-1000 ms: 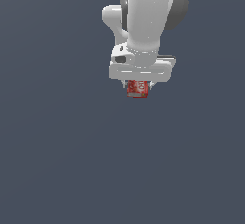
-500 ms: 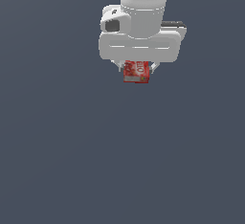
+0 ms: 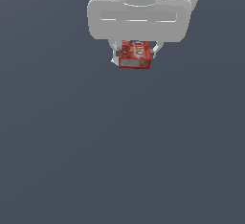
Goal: Pick up the object and move it to a goal position.
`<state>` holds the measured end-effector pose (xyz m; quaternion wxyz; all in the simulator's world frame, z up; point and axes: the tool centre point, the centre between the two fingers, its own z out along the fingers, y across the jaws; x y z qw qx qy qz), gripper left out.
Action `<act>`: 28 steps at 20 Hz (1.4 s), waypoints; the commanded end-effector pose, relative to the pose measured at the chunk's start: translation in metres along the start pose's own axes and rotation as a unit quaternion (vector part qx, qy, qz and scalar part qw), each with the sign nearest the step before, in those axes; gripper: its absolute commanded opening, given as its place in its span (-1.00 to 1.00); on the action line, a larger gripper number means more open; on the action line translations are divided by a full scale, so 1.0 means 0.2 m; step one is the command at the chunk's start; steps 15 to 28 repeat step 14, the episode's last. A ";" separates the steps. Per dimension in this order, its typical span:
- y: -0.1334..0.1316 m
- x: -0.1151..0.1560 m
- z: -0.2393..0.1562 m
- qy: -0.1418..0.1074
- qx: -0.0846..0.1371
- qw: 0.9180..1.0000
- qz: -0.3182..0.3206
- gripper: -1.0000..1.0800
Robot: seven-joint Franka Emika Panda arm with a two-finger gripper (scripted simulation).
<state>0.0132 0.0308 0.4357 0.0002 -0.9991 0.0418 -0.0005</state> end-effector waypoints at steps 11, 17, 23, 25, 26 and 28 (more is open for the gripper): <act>0.02 0.05 -0.14 0.000 0.000 1.000 0.000 -1.00; 0.02 0.05 -0.15 0.000 0.000 1.000 0.000 -1.00; 0.02 0.05 -0.15 0.000 0.000 1.000 0.000 -1.00; 0.02 0.05 -0.15 0.000 0.000 1.000 0.000 -1.00; 0.02 0.05 -0.15 0.000 0.000 1.000 0.000 -1.00; 0.02 0.05 -0.15 0.000 0.000 1.000 0.000 -1.00</act>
